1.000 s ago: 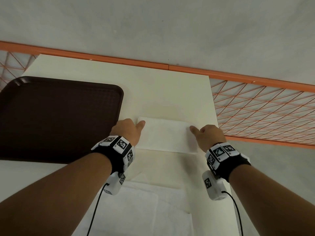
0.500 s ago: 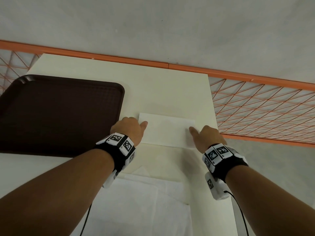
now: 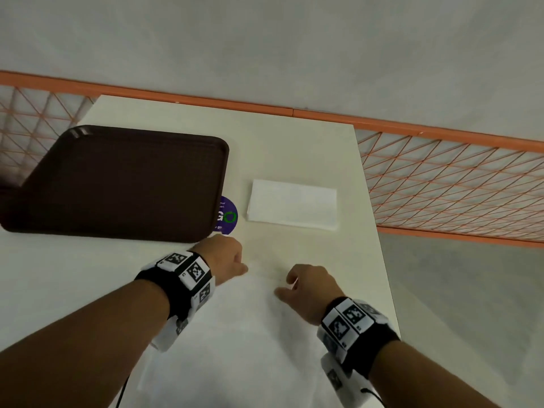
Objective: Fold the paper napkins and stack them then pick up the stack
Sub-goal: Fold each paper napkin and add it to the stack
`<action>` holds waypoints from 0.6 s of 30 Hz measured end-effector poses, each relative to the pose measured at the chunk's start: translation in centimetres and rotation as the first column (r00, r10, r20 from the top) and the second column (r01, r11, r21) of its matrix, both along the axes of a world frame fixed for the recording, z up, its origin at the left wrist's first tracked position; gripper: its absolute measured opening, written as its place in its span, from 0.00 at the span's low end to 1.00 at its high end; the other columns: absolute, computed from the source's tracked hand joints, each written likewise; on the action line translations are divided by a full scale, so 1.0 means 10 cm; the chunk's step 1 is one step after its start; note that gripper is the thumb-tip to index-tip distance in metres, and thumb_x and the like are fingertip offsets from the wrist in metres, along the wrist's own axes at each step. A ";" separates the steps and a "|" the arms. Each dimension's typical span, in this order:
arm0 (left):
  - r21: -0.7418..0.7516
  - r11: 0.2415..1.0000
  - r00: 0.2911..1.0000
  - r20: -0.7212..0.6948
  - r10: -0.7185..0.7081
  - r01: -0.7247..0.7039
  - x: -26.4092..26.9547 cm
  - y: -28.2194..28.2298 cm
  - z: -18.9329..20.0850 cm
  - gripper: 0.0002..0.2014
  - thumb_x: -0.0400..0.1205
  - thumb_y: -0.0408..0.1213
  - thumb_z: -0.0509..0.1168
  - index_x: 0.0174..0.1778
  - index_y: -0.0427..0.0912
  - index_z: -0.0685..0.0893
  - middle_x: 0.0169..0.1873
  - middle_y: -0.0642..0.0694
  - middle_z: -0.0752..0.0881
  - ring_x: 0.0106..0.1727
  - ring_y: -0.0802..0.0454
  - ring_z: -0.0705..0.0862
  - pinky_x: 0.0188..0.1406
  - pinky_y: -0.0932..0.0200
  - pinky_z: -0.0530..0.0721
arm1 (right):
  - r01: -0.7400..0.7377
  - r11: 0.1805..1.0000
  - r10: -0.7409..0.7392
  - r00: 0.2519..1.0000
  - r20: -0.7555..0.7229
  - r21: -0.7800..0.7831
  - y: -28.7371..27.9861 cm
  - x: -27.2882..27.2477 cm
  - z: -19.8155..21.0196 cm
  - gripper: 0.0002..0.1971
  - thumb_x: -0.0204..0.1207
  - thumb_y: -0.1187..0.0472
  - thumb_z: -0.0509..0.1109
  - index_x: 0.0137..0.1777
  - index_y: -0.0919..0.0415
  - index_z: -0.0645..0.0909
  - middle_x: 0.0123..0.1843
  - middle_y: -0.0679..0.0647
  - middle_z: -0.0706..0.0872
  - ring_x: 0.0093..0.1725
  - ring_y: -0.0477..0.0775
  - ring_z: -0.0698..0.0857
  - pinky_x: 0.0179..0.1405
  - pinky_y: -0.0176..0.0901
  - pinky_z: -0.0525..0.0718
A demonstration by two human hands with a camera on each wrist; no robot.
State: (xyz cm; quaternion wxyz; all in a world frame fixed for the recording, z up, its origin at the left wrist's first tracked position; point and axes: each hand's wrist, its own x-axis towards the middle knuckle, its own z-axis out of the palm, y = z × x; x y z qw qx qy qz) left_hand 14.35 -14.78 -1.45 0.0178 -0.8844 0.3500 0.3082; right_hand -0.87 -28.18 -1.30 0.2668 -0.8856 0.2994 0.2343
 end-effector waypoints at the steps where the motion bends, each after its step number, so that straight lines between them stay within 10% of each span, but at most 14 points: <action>1: -0.004 1.000 1.000 -0.017 0.005 -0.005 -0.05 0.07 -0.01 0.11 0.78 0.51 0.66 0.46 0.47 0.85 0.47 0.49 0.87 0.50 0.49 0.84 0.53 0.56 0.83 | 0.022 1.000 -0.022 1.000 -0.021 0.009 0.09 -0.03 -0.02 0.22 0.73 0.41 0.71 0.61 0.54 0.79 0.60 0.54 0.84 0.58 0.57 0.83 0.55 0.44 0.81; 11: -0.029 0.998 0.995 -0.088 0.047 -0.049 -0.41 0.50 -0.08 0.13 0.79 0.42 0.67 0.59 0.48 0.84 0.60 0.46 0.82 0.60 0.47 0.83 0.58 0.57 0.81 | 0.384 0.922 -0.384 0.923 -0.021 0.052 0.42 0.01 -0.13 0.32 0.69 0.44 0.78 0.66 0.62 0.76 0.63 0.57 0.82 0.60 0.60 0.84 0.58 0.48 0.83; 18: -0.094 0.994 0.994 -0.099 0.037 -0.047 -0.49 0.62 -0.07 0.13 0.81 0.40 0.64 0.62 0.47 0.83 0.62 0.44 0.82 0.61 0.45 0.82 0.61 0.56 0.81 | 0.594 0.650 -0.645 0.761 -0.070 0.474 0.48 0.02 -0.16 0.22 0.63 0.57 0.84 0.54 0.60 0.78 0.55 0.62 0.87 0.48 0.61 0.88 0.51 0.60 0.89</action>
